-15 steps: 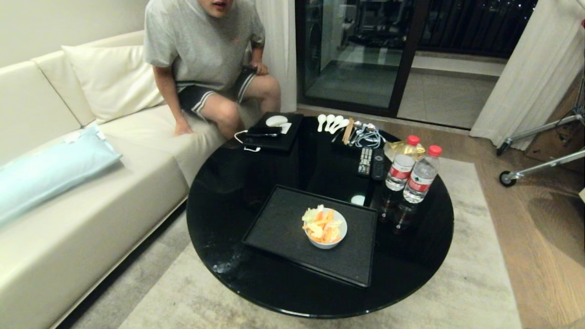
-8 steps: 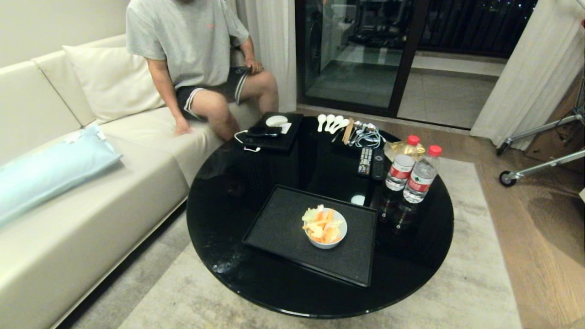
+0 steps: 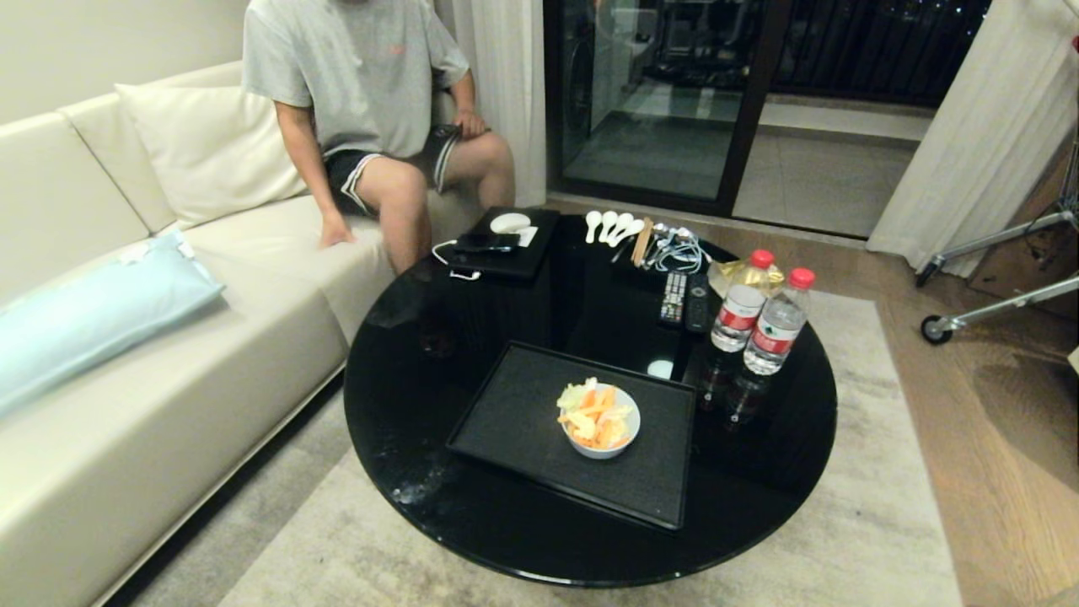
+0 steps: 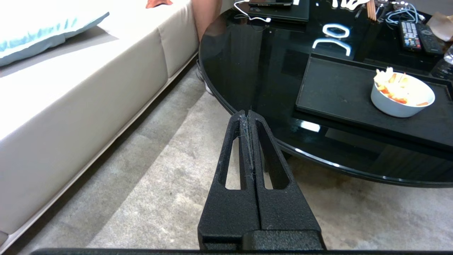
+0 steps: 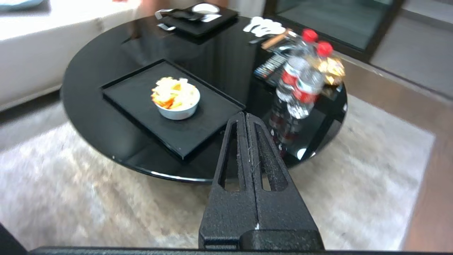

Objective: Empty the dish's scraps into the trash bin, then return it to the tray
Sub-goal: Pick up the bowl with leftover food

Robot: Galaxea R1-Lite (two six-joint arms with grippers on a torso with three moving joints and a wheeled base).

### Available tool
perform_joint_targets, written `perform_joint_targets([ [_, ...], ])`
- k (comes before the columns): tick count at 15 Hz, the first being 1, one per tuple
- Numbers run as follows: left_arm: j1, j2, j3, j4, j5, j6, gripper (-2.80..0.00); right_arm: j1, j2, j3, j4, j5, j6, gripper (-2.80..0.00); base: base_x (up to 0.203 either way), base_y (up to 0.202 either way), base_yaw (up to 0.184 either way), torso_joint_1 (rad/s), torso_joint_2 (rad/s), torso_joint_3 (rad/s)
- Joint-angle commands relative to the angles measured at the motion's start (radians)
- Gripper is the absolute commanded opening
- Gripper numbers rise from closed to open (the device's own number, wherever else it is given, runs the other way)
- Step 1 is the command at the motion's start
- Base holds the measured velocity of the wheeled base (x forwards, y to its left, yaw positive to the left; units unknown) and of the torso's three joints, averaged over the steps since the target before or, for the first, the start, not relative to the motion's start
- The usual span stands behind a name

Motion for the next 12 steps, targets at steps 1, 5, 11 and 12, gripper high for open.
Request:
perform_joint_targets([
  [1,0.001,0.0,0.0,-0.001,0.0,0.0,-2.8,0.0,0.208,-0.099,0.005,0.03,-0.057,-2.8,0.0,0.0,0.0,0.0,0.0,0.0],
  [5,0.0,0.0,0.0,-0.001,0.0,0.0,-2.8,0.004,0.48,-0.234,0.005,0.079,-0.215,-2.8,0.0,0.0,0.0,0.0,0.0,0.0],
  [11,0.001,0.0,0.0,-0.001,0.0,0.0,-2.8,0.123,0.875,-0.423,0.004,0.099,-0.291,-2.8,0.0,0.0,0.0,0.0,0.0,0.0],
  [12,-0.001,0.0,0.0,-0.001,0.0,0.0,-2.8,0.157,0.939,-0.457,0.004,0.092,-0.284,-2.8,0.0,0.0,0.0,0.0,0.0,0.0],
])
